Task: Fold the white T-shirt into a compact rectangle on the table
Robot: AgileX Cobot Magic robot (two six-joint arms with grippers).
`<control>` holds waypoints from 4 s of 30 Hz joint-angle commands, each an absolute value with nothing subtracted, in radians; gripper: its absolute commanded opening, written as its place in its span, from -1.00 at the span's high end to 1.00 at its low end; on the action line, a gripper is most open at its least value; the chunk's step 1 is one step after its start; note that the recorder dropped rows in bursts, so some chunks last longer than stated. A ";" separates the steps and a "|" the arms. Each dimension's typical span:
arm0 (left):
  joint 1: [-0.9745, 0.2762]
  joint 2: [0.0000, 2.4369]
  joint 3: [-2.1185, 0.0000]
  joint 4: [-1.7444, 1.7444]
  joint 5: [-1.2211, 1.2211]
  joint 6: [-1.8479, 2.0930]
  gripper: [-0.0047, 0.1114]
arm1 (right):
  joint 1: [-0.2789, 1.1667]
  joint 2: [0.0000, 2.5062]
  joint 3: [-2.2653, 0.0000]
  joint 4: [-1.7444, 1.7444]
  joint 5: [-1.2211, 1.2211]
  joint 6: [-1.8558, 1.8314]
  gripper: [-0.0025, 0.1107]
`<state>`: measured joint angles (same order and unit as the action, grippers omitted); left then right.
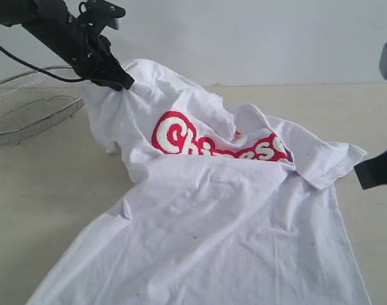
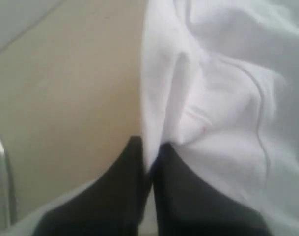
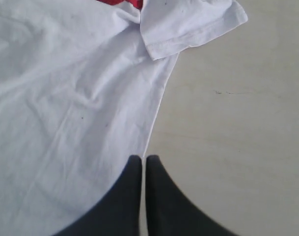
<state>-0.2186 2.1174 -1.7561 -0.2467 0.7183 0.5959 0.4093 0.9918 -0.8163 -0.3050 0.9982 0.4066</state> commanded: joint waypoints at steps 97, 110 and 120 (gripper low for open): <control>-0.373 1.473 -0.553 -1.008 0.652 0.846 0.84 | 0.429 1.548 -0.590 0.036 0.835 0.079 0.96; -0.371 1.474 -0.826 -1.013 0.248 0.899 0.84 | 0.429 1.548 -0.499 0.013 0.802 0.148 0.96; -0.371 1.523 -0.911 -1.005 0.194 0.946 0.84 | 0.429 1.548 -0.477 -0.006 0.844 0.216 0.96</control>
